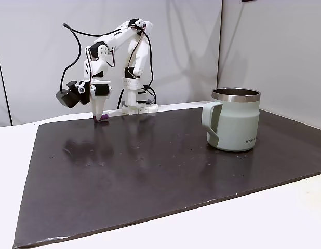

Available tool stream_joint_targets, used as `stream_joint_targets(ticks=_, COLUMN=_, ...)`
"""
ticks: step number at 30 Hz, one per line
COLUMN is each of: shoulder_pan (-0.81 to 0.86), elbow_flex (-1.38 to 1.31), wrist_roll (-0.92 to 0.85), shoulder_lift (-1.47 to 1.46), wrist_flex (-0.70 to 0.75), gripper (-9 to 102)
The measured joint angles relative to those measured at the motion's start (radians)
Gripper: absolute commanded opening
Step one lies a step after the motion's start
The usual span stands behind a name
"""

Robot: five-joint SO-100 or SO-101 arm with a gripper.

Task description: Grasp a pengrip and put it in the cup.

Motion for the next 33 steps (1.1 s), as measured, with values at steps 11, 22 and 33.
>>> stream_joint_targets(ticks=11, shoulder_pan=-0.322, elbow_flex=-0.253, wrist_roll=0.399, shoulder_lift=0.011, wrist_flex=0.190, gripper=0)
stream_joint_targets(ticks=22, shoulder_pan=-0.739, elbow_flex=-0.560, wrist_roll=0.902, shoulder_lift=0.008, wrist_flex=0.330, gripper=0)
stream_joint_targets(ticks=33, shoulder_pan=-1.081, elbow_flex=-0.890, wrist_roll=1.318, shoulder_lift=-0.195, wrist_flex=0.285, gripper=0)
